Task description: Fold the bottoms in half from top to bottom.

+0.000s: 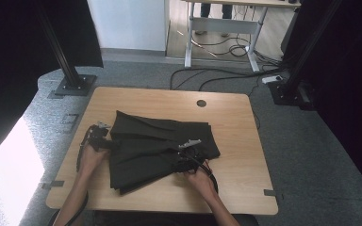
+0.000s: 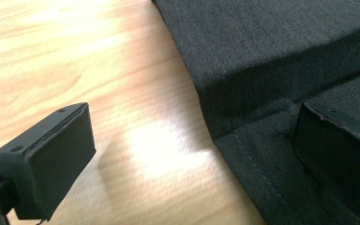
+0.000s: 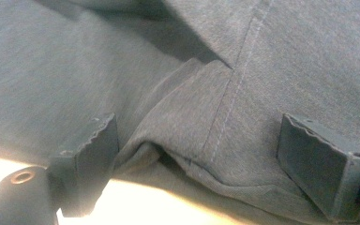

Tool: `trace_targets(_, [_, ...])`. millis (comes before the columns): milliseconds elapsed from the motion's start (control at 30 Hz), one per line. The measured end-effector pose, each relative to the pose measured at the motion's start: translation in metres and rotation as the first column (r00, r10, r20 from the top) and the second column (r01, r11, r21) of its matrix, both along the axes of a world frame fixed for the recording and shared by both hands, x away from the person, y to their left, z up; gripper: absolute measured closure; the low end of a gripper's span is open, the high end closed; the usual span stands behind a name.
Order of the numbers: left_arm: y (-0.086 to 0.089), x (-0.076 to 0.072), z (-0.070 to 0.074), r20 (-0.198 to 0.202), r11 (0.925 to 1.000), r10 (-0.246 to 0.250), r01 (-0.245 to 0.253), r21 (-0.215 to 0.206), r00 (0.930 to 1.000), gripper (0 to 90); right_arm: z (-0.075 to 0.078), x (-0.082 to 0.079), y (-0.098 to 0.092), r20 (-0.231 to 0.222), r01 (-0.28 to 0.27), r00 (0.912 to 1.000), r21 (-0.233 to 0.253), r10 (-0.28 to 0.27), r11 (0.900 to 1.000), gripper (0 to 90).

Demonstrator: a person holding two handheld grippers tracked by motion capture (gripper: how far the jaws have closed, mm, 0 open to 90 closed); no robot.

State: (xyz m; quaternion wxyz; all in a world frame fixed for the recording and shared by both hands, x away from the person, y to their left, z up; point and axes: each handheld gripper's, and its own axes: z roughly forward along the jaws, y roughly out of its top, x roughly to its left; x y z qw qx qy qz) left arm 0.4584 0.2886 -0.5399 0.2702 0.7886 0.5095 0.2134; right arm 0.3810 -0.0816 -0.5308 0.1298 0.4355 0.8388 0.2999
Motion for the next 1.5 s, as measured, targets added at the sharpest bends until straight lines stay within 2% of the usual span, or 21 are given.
trace_targets(67, [0.0,0.001,0.004,-0.015,0.9998,-0.014,0.015,0.014,0.9998,0.5,0.008,-0.005,-0.004,-0.008,0.005,1.0,0.022,-0.005,1.0,13.7])
trace_targets(133, [0.003,-0.002,0.011,-0.001,0.9998,0.004,-0.004,0.02,1.0,0.5,0.022,-0.007,-0.011,0.027,-0.001,0.9996,0.033,0.001,0.999,13.7])
trace_targets(167, [0.005,-0.006,0.016,0.001,0.9998,0.007,-0.007,-0.018,1.0,1.7,0.03,-0.006,-0.015,0.051,-0.011,0.9987,0.033,0.01,0.999,13.7])
trace_targets(233, [0.005,-0.013,0.022,0.004,0.9985,0.0,0.0,-0.055,1.0,1.6,0.045,-0.004,-0.022,0.091,-0.013,0.9958,0.036,0.01,0.999,13.7])
trace_targets(333, [0.0,-0.029,0.031,0.018,0.9971,-0.022,0.023,-0.073,0.9996,1.6,0.064,0.007,-0.032,0.132,-0.011,0.9913,0.049,0.004,0.999,13.7])
trace_targets(433, [-0.007,-0.044,0.033,0.013,0.9954,-0.054,0.055,-0.078,0.9984,0.9,0.068,0.021,-0.035,0.146,-0.021,0.9891,0.061,0.012,0.998,13.7])
trace_targets(567, [-0.017,-0.059,0.027,-0.007,0.9944,-0.089,0.089,-0.058,0.996,0.0,0.06,0.044,-0.032,0.138,-0.027,0.9902,0.057,0.019,0.998,13.7])
trace_targets(700, [-0.022,-0.065,0.016,-0.029,0.9947,-0.095,0.093,-0.042,0.9951,0.0,0.043,0.063,-0.022,0.121,-0.037,0.9922,0.036,0.032,0.999,13.6])
trace_targets(867, [-0.025,-0.066,0.008,-0.039,0.996,-0.089,0.089,-0.008,0.9952,0.0,0.027,0.077,-0.005,0.112,-0.067,0.9916,0.025,0.064,0.997,13.6])
trace_targets(967, [-0.027,-0.065,0.005,-0.034,0.9956,-0.079,0.081,0.048,0.9963,0.0,0.021,0.082,0.003,0.107,-0.084,0.9911,0.033,0.08,0.996,13.6])
trace_targets(1067, [-0.024,-0.061,0.002,-0.027,0.9967,-0.068,0.07,0.043,0.9973,0.0,0.014,0.087,0.008,0.088,-0.099,0.9916,0.044,0.095,0.994,13.6])
trace_targets(1167, [-0.018,-0.055,0.0,-0.037,0.9984,-0.056,0.057,0.005,0.9977,0.0,0.005,0.087,0.012,0.076,-0.098,0.9925,0.015,0.096,0.995,13.6])
trace_targets(1267, [-0.015,-0.047,-0.001,-0.042,0.9987,-0.049,0.049,-0.012,0.9979,0.0,0.0,0.083,0.012,0.073,-0.079,0.9942,-0.001,0.079,0.997,13.6])
trace_targets(1500, [-0.012,-0.026,0.0,-0.049,0.9995,-0.031,0.031,-0.003,0.9983,0.0,-0.003,0.061,0.013,0.072,-0.029,0.9969,-0.012,0.03,0.999,13.5])
